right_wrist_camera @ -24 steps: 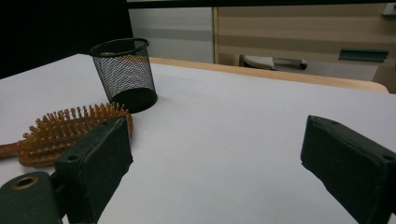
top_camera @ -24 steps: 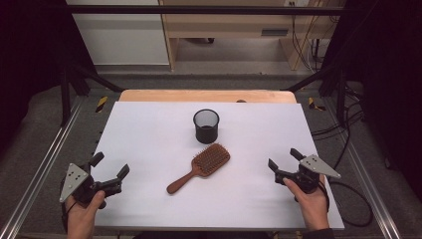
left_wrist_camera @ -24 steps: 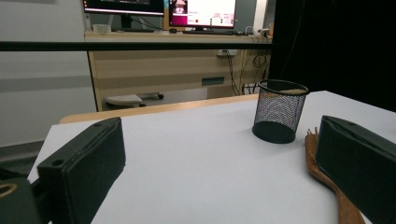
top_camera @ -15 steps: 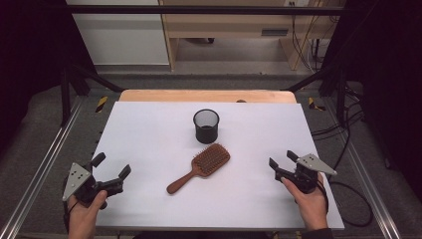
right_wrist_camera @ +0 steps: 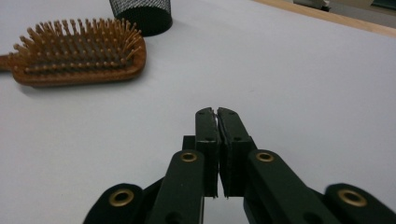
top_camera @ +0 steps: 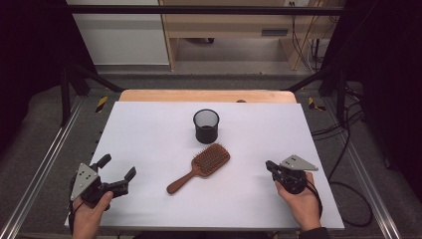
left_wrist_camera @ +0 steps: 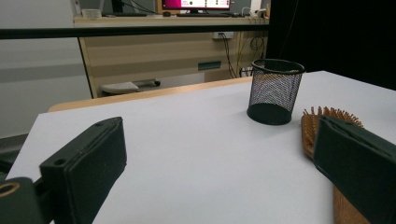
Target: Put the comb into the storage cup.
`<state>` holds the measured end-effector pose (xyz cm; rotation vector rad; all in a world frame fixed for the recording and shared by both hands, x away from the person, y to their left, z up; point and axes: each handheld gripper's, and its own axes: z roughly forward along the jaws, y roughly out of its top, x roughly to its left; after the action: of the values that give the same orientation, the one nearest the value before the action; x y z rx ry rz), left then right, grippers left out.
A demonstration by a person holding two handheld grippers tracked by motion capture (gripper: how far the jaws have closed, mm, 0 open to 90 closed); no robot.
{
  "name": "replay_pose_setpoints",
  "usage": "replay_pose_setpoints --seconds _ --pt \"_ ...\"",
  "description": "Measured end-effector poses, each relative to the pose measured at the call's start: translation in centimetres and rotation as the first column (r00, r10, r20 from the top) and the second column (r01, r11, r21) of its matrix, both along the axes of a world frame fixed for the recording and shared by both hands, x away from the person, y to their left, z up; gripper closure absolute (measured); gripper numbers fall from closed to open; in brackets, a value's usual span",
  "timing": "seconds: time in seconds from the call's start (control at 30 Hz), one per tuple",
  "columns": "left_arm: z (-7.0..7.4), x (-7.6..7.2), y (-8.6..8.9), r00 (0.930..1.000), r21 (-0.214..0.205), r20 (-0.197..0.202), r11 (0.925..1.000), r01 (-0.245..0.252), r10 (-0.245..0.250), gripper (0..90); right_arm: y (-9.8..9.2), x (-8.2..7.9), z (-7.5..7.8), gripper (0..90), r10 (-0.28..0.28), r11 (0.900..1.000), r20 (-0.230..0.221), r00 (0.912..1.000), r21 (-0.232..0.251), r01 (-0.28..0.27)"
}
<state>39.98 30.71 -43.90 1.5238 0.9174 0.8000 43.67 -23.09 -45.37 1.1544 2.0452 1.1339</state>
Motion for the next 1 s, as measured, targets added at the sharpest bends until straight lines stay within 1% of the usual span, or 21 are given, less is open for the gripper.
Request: replay_pose_setpoints --seconds 0.03,0.07,0.1,0.13,0.2,0.27,0.37,0.4,0.47,0.57,0.63,0.67,0.77,1.0 --pt "0.0 0.0 0.0 1.0000 0.006 -0.004 1.0000 0.002 -0.002 3.1 0.3 0.2 0.1 90.0 0.004 0.9998 -0.005 1.0000 -0.022 -0.004" --pt "0.0 0.0 -0.1 1.0000 0.004 -0.004 1.0000 0.002 -0.002 3.2 0.5 0.5 0.3 90.0 0.007 0.9996 -0.010 0.9999 -0.028 -0.008" --pt "0.0 0.0 -0.1 1.0000 0.004 -0.004 1.0000 0.002 -0.002 3.2 0.5 0.5 0.3 90.0 0.007 0.9996 -0.010 0.9999 -0.028 -0.008" --pt "0.0 0.0 -0.1 1.0000 0.006 -0.003 1.0000 0.001 -0.001 3.3 1.0 1.1 0.6 90.0 0.019 0.9995 -0.032 0.9993 -0.026 -0.020" --pt "0.0 0.0 0.0 1.0000 0.006 -0.005 1.0000 0.000 0.000 3.4 1.5 1.8 0.9 90.0 0.029 0.9989 -0.050 0.9983 -0.035 -0.031" --pt "0.0 0.0 0.0 1.0000 0.006 -0.007 1.0000 -0.002 0.002 3.5 2.2 2.5 1.3 90.0 0.041 0.9986 -0.072 0.9966 -0.029 -0.043" --pt "0.0 0.0 -0.1 1.0000 0.013 -0.007 0.9999 0.001 -0.001 3.5 3.2 3.7 2.1 90.0 0.055 0.9965 -0.089 0.9945 -0.058 -0.060" --pt "0.0 0.0 -0.1 1.0000 0.013 -0.006 0.9999 0.001 -0.001 3.5 3.6 4.1 2.3 90.0 0.054 0.9965 -0.098 0.9937 -0.058 -0.060" --pt "0.0 -0.1 -0.2 1.0000 0.020 -0.006 0.9998 0.004 -0.004 3.5 4.1 5.1 2.7 90.0 0.062 0.9955 -0.108 0.9922 -0.064 -0.070" --pt "0.0 -0.1 -0.2 1.0000 0.029 -0.002 0.9996 0.004 -0.004 3.5 5.0 6.3 3.1 90.0 0.067 0.9928 -0.112 0.9915 -0.091 -0.077" --pt "0.1 -0.1 -0.3 1.0000 0.035 0.000 0.9994 0.006 -0.006 3.5 5.5 7.1 3.3 90.0 0.069 0.9921 -0.116 0.9909 -0.096 -0.081" --pt "0.1 -0.1 -0.3 1.0000 0.037 0.000 0.9993 0.006 -0.006 3.5 5.8 7.4 3.4 90.0 0.070 0.9922 -0.119 0.9904 -0.095 -0.082" --pt "0.1 -0.1 -0.3 1.0000 0.044 0.001 0.9990 0.006 -0.006 3.5 6.6 8.1 3.4 90.0 0.069 0.9908 -0.112 0.9913 -0.108 -0.081" --pt "0.2 -0.1 -0.4 0.9999 0.043 -0.001 0.9990 0.010 -0.010 3.5 8.6 9.3 2.7 90.0 0.086 0.9909 -0.131 0.9876 -0.091 -0.099"
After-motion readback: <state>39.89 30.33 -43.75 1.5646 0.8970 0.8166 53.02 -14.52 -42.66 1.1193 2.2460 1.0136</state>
